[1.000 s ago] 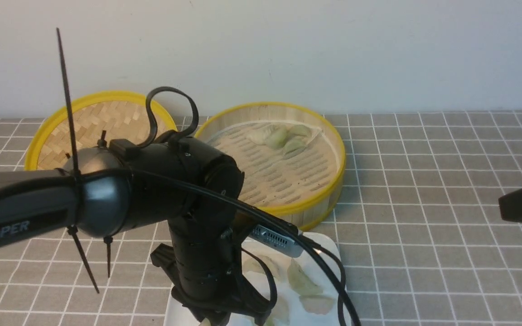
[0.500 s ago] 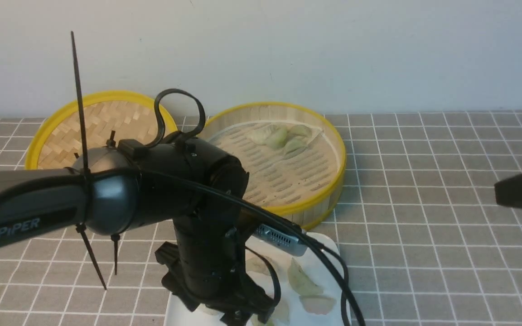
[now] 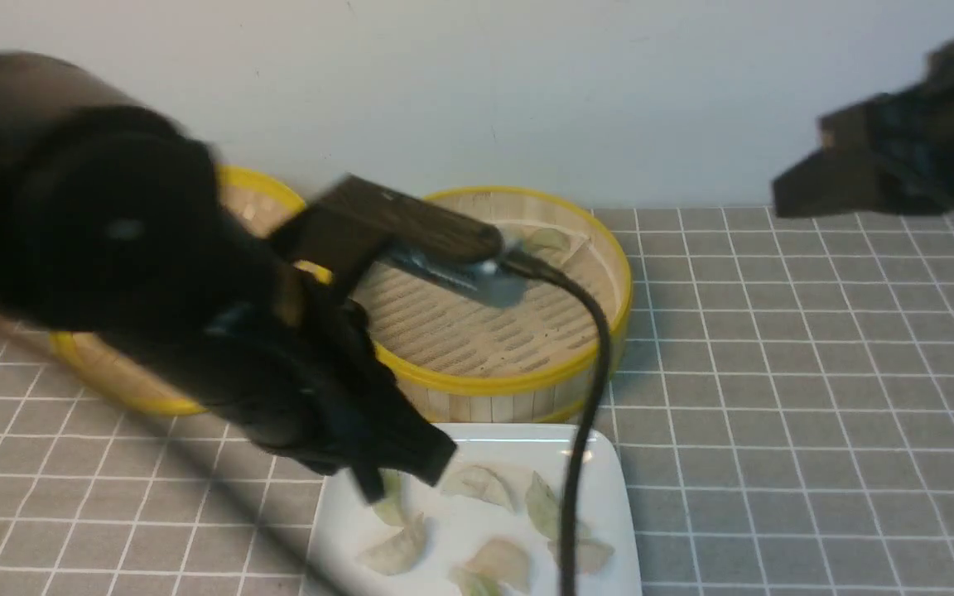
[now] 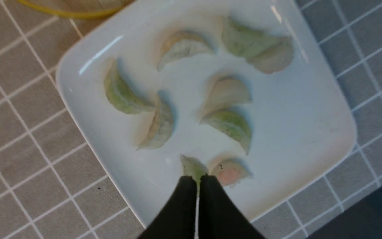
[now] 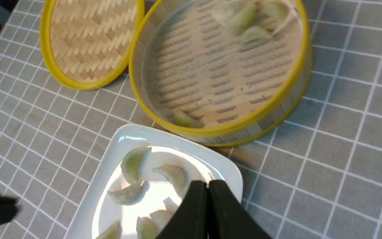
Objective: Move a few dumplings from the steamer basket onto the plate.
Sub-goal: Use the right arm to grab a dumpling from inside the steamer
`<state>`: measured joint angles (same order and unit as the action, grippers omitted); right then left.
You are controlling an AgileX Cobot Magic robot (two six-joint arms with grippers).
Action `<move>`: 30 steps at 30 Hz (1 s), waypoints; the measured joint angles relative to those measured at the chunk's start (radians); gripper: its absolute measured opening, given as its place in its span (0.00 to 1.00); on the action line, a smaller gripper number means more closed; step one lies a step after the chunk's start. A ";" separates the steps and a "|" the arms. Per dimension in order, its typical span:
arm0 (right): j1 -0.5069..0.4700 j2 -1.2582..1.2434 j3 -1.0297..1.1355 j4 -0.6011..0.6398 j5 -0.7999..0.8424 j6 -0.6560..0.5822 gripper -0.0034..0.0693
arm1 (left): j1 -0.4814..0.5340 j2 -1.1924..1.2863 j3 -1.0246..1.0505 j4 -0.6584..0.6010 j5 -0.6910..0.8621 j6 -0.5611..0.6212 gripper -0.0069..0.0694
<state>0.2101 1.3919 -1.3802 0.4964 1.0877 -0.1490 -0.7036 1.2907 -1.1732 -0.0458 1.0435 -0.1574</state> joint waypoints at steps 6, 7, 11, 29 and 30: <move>0.111 0.325 -0.281 -0.150 0.000 0.091 0.04 | 0.000 -0.249 0.134 0.000 -0.117 -0.018 0.08; 0.121 0.364 -0.313 -0.157 0.000 0.095 0.04 | 0.000 -0.274 0.149 0.000 -0.131 -0.022 0.08; 0.141 0.492 -0.426 -0.184 0.001 0.101 0.04 | 0.000 -0.349 0.211 0.000 -0.153 -0.051 0.08; 0.147 1.100 -0.962 -0.244 -0.011 0.024 0.60 | 0.000 -0.402 0.264 -0.003 -0.128 -0.084 0.08; 0.147 1.111 -0.971 -0.244 -0.012 0.020 0.62 | 0.000 -0.402 0.264 -0.003 -0.128 -0.088 0.08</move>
<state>0.3575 2.5025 -2.3513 0.2525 1.0752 -0.1288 -0.7036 0.8884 -0.9092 -0.0487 0.9157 -0.2456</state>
